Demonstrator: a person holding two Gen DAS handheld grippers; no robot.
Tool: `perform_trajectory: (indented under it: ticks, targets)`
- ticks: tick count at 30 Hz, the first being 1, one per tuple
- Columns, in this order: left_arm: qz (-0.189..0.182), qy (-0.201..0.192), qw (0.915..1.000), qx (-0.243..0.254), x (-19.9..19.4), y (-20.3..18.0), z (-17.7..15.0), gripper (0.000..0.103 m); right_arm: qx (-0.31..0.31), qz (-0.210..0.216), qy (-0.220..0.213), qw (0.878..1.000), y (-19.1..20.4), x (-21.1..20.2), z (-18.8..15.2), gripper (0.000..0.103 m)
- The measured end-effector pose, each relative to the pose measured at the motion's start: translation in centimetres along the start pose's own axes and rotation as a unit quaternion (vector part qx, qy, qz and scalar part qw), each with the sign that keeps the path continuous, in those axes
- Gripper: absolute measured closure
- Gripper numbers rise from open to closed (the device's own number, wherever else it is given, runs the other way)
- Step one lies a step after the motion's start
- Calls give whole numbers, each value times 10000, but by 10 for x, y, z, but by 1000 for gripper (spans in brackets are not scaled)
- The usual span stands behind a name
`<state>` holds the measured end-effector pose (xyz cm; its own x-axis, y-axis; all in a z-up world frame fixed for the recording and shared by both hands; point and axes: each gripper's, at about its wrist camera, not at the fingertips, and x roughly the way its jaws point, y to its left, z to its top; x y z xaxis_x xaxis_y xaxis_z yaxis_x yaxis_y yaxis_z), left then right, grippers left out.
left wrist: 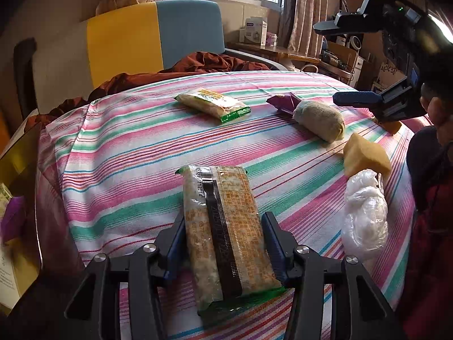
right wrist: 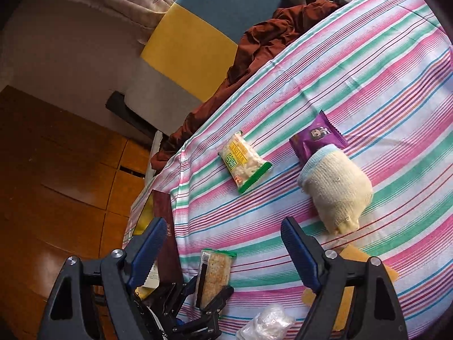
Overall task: Organize objects
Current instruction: 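Grasp the yellow sponge with the right gripper while the left gripper holds the packet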
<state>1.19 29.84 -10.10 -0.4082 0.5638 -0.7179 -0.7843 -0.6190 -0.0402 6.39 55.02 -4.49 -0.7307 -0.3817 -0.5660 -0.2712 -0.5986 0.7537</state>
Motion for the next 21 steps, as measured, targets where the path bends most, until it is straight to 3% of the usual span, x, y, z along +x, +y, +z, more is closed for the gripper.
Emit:
perform_trajectory:
  ticks: [4, 8, 14, 18, 21]
  targets:
    - [33, -7, 10000, 26, 1, -1, 0, 51, -30, -162, 26, 9999, 1, 2, 0, 18]
    - [19, -10, 10000, 19, 1, -1, 0, 51, -38, -869, 245, 9959, -3, 6, 3, 18]
    - [-47, -22, 10000, -33, 1, 1, 0, 51, -871, -2503, 994, 9591, 4, 3, 7, 18]
    - [-81, -28, 9999, -66, 1, 2, 0, 51, -1272, -2826, 1547, 9381, -1, 6, -1, 18]
    - [-88, -27, 9999, -69, 1, 2, 0, 51, -1721, -3085, 2019, 9135, 3, 20, -15, 17]
